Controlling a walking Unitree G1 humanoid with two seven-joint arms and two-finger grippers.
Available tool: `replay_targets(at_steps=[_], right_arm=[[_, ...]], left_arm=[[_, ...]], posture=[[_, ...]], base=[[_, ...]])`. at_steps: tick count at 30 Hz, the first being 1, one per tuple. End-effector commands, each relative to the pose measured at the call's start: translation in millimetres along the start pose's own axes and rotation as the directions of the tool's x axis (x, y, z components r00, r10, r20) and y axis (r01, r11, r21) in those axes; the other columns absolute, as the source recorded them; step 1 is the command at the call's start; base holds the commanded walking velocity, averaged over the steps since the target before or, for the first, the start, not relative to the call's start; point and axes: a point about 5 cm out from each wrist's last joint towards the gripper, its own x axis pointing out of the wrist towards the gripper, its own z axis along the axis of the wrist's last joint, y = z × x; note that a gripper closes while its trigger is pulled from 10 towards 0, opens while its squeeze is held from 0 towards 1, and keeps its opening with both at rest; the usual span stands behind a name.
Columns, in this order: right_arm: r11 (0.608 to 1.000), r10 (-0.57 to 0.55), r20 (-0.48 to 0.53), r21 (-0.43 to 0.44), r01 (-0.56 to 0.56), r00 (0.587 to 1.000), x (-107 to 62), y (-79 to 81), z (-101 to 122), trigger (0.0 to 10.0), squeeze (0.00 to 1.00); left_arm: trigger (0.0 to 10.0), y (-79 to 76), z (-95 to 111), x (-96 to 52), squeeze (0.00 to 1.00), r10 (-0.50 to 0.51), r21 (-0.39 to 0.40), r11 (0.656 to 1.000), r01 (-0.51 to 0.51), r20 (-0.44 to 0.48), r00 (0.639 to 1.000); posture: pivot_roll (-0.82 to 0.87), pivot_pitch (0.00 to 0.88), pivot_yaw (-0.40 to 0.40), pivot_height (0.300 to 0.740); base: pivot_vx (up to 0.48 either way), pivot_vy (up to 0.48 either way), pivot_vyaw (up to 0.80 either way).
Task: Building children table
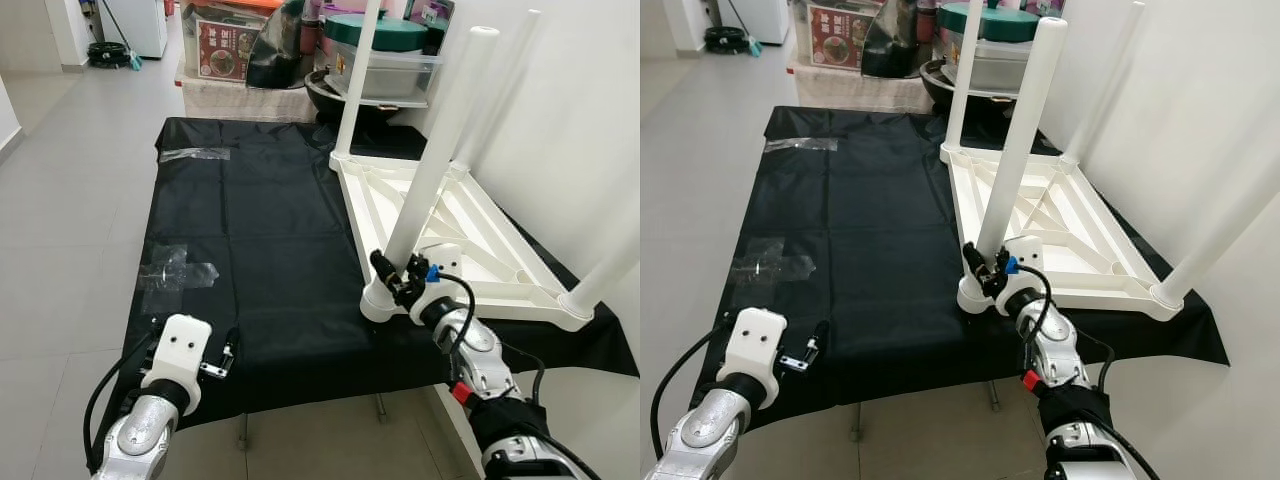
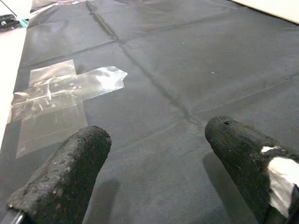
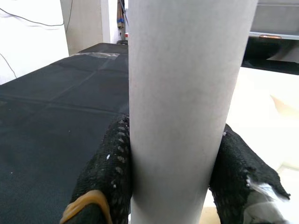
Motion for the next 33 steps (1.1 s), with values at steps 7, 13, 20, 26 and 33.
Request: replay_targets(at_steps=[7,13,20,26,33], right_arm=[[0.997,0.065,-0.015,-0.038,-0.065,0.998,4.7,8.6,-0.8,0.0,0.0],[0.996,0.081,-0.013,-0.043,-0.082,0.997,4.3,11.0,-1.7,0.0,0.0],[0.995,0.086,-0.017,-0.047,-0.087,0.996,4.8,10.9,-2.5,0.0,0.0],[0.996,0.072,-0.028,-0.055,-0.074,0.997,5.7,9.1,-2.7,0.0,0.0],[0.997,0.038,-0.055,-0.07,-0.042,0.998,6.8,5.4,-4.2,0.0,0.0]], left_arm=[[10.0,-3.1,-5.5,-1.6,0.0,-0.008,-0.017,1.0,0.008,-0.023,1.0],[10.0,-4.5,-5.7,-1.4,0.0,-0.017,-0.018,1.0,0.016,-0.024,1.0],[10.0,-5.0,-5.6,-0.6,0.0,-0.016,-0.012,1.0,0.016,-0.022,1.0],[10.0,-4.8,-5.3,0.3,0.0,-0.017,-0.001,1.0,0.017,-0.019,1.0],[10.0,-4.5,-5.0,1.2,0.0,-0.015,0.0,1.0,0.015,-0.016,1.0]], posture=[[0.11,0.0,-0.152,0.74],[0.1,0.0,-0.149,0.74],[0.1,0.0,-0.149,0.74],[0.1,0.0,-0.148,0.74],[0.1,0.0,-0.147,0.74]], base=[[0.0,0.48,0.0],[0.0,0.48,0.0],[0.0,0.411,0.0],[0.0,0.0,0.0],[0.0,0.0,0.0]])
